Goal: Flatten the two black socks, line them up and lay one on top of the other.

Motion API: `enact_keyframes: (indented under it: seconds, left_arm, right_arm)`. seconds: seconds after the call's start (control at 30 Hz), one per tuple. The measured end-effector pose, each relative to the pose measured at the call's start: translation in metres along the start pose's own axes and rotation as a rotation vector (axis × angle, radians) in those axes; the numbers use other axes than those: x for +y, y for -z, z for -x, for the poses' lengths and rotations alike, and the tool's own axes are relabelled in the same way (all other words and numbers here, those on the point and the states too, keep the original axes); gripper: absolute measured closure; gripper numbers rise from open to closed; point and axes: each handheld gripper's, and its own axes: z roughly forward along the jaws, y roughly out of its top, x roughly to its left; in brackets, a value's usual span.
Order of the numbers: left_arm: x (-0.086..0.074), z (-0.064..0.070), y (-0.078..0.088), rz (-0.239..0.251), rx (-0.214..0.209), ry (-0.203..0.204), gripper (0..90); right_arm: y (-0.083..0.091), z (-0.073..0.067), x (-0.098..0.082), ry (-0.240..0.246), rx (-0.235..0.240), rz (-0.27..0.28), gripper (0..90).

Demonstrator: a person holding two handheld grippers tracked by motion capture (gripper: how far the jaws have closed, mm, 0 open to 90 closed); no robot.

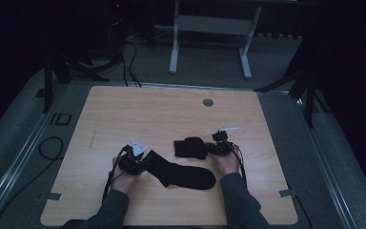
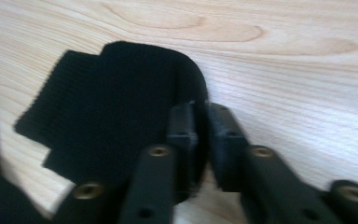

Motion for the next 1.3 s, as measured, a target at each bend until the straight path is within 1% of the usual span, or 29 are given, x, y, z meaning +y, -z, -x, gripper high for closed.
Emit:
enact_keyframes:
  seconds: [0.07, 0.1, 0.13, 0.2, 0.23, 0.37, 0.6, 0.7, 0.73, 0.83, 0.87, 0.93, 1.03, 1.1, 1.23, 1.3]
  left_arm:
    - [0.000, 0.000, 0.000, -0.002, 0.001, 0.003, 60.2]
    - [0.000, 0.000, -0.001, -0.004, 0.001, 0.003, 60.1]
    - [0.000, 0.000, -0.001, -0.004, 0.001, 0.002, 60.1]
    - [0.000, 0.000, 0.000, -0.003, 0.003, -0.001, 60.1]
    - [0.000, 0.000, 0.000, -0.003, 0.003, -0.001, 60.1]
    - [0.000, 0.001, -0.001, -0.004, 0.002, 0.000, 60.1]
    - [0.000, 0.001, -0.001, -0.005, 0.001, -0.005, 60.1]
    - [0.000, 0.001, -0.001, -0.003, 0.002, -0.006, 60.1]
    - [0.000, 0.001, -0.001, -0.003, 0.002, -0.005, 60.1]
    - [0.000, 0.001, -0.001, -0.006, 0.001, -0.005, 60.1]
    - [0.000, 0.001, -0.001, -0.006, 0.001, -0.005, 60.0]
    - [0.000, 0.001, -0.002, -0.004, 0.001, -0.004, 60.0]
    - [0.000, 0.002, -0.002, -0.005, 0.002, -0.005, 60.0]
    - [0.000, 0.002, -0.002, -0.007, 0.002, -0.006, 60.0]
    - [0.000, 0.002, -0.002, -0.010, 0.000, -0.009, 60.0]
    - [0.000, 0.002, -0.002, -0.010, 0.000, -0.009, 60.0]
  right_arm:
    - [0.004, -0.001, 0.000, -0.002, 0.029, 0.018, 87.3]
    - [0.006, -0.002, -0.001, 0.007, 0.033, 0.024, 87.5]
    - [0.009, -0.004, 0.000, 0.021, 0.029, 0.035, 87.6]
    - [0.017, -0.007, 0.001, 0.034, 0.037, 0.058, 87.7]
    - [0.024, -0.008, 0.002, 0.043, 0.033, 0.083, 87.8]
    - [0.037, -0.010, 0.005, 0.052, 0.041, 0.115, 87.8]
    - [0.068, -0.010, 0.016, 0.063, 0.050, 0.185, 87.6]
    - [0.080, -0.008, 0.019, 0.077, 0.018, 0.201, 87.4]
    - [0.083, -0.006, 0.020, 0.084, -0.005, 0.202, 87.4]
    - [0.089, 0.000, 0.018, 0.084, -0.041, 0.195, 87.2]
    - [0.091, 0.004, 0.017, 0.087, -0.066, 0.195, 87.2]
    - [0.095, 0.010, 0.015, 0.072, -0.074, 0.193, 87.2]
    - [0.100, 0.018, 0.011, 0.068, -0.095, 0.187, 87.1]
    - [0.102, 0.021, 0.009, 0.070, -0.100, 0.180, 87.0]
    - [0.105, 0.028, 0.005, 0.088, -0.133, 0.158, 87.0]
    - [0.105, 0.031, 0.004, 0.076, -0.135, 0.155, 87.0]
